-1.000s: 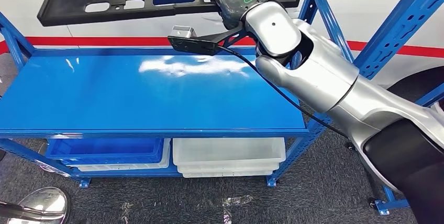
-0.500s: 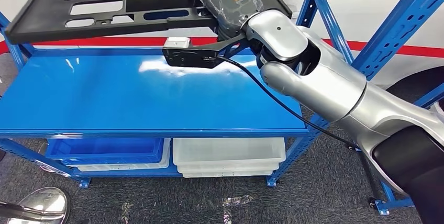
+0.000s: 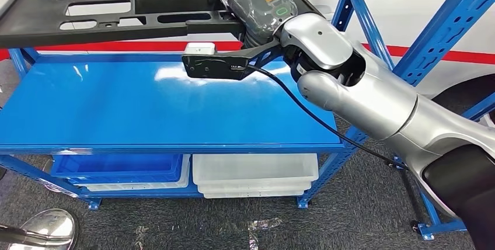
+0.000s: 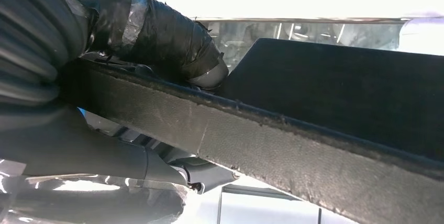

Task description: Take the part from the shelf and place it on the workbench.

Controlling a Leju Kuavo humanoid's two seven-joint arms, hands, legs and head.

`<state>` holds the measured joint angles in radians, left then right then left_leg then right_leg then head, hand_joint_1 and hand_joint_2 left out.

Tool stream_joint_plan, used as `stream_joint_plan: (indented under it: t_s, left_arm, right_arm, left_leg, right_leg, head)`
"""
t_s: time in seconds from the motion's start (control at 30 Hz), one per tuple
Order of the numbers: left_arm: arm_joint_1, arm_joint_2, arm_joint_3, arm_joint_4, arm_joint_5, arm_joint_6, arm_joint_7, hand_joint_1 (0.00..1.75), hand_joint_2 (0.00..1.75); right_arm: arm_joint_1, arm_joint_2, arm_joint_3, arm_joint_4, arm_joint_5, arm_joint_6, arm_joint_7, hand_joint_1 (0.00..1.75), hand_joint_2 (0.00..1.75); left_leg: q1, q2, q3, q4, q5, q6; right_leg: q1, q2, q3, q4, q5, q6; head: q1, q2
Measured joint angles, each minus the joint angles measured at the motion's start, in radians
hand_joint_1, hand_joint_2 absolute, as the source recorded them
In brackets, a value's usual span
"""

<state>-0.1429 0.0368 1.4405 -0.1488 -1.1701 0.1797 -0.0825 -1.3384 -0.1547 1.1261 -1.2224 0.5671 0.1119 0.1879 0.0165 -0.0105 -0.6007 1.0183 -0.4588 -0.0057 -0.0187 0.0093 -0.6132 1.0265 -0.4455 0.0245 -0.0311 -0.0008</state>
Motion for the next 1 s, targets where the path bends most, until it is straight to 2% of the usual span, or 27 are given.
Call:
stream_joint_plan:
  t_s: [0.47, 0.63, 0.7, 0.77, 0.83, 0.87, 0.9, 0.93, 1.0]
  left_arm:
    - [0.000, 0.002, 0.000, 0.000, -0.006, 0.000, 0.001, 0.00, 1.75]
    - [0.000, 0.003, 0.000, 0.000, -0.009, -0.001, -0.001, 0.00, 1.75]
    - [-0.001, 0.004, 0.000, 0.000, -0.010, -0.001, -0.002, 0.00, 1.75]
    - [-0.002, 0.004, 0.000, 0.000, -0.012, -0.001, -0.002, 0.00, 1.75]
    - [-0.002, 0.004, 0.000, 0.000, -0.014, -0.003, -0.003, 0.00, 1.75]
    - [-0.003, 0.004, 0.000, 0.000, -0.015, -0.004, -0.003, 0.00, 1.75]
    - [-0.003, 0.004, 0.000, 0.000, -0.018, -0.005, -0.003, 0.00, 1.75]
    - [-0.003, 0.004, 0.000, 0.000, -0.020, -0.006, -0.003, 0.00, 1.75]
    - [-0.003, 0.003, 0.000, 0.000, -0.023, -0.008, -0.004, 0.00, 1.75]
  right_arm:
    - [0.013, -0.027, -0.006, -0.048, 0.031, -0.043, 0.001, 1.75, 1.75]
    - [0.020, -0.029, -0.006, -0.051, 0.034, -0.043, 0.001, 1.75, 1.75]
    - [0.021, -0.031, -0.008, -0.054, 0.035, -0.043, 0.000, 1.75, 1.75]
    - [0.022, -0.035, -0.010, -0.056, 0.035, -0.043, -0.002, 1.75, 1.75]
    - [0.027, -0.037, -0.011, -0.057, 0.035, -0.041, -0.009, 1.75, 1.75]
    - [0.032, -0.037, -0.011, -0.058, 0.036, -0.039, -0.014, 1.75, 1.75]
    - [0.037, -0.037, -0.010, -0.058, 0.038, -0.034, -0.020, 1.75, 1.75]
    - [0.043, -0.036, -0.008, -0.058, 0.041, -0.029, -0.026, 1.75, 1.75]
    - [0.051, -0.034, -0.004, -0.058, 0.050, -0.020, -0.037, 1.75, 1.75]
  left_leg:
    - [-0.002, 0.000, -0.001, 0.004, -0.002, 0.003]
    - [-0.005, 0.000, -0.003, 0.007, -0.005, 0.009]
    - [0.002, 0.002, 0.005, -0.005, 0.001, 0.017]
    - [0.008, 0.005, 0.016, -0.020, 0.007, 0.026]
    - [0.006, 0.007, 0.020, -0.022, 0.006, 0.029]
    - [0.006, 0.007, 0.022, -0.022, 0.005, 0.030]
    - [0.007, 0.007, 0.025, -0.021, 0.002, 0.029]
    - [0.008, 0.005, 0.029, -0.021, -0.001, 0.027]
    - [0.012, 0.001, 0.037, -0.017, -0.011, 0.017]
  right_leg:
    - [-0.003, 0.000, 0.001, -0.002, 0.001, 0.001]
    - [-0.009, 0.000, 0.003, -0.006, 0.003, 0.005]
    - [-0.008, 0.000, 0.002, -0.003, -0.001, 0.010]
    - [-0.006, -0.002, -0.024, 0.053, -0.034, 0.012]
    - [-0.006, -0.003, -0.087, 0.176, -0.083, 0.012]
    - [-0.007, -0.003, -0.118, 0.229, -0.096, 0.013]
    - [-0.008, -0.003, -0.137, 0.255, -0.092, 0.013]
    - [-0.009, -0.004, -0.136, 0.242, -0.068, 0.012]
    - [-0.010, -0.005, -0.089, 0.128, 0.002, 0.007]
  head:
    - [0.000, 0.000]
    - [0.000, 0.000]
    - [0.000, 0.000]
    - [0.002, 0.000]
    - [0.003, 0.000]
    - [0.003, 0.000]
    - [0.003, 0.000]
    - [0.003, 0.000]
    - [0.004, 0.000]
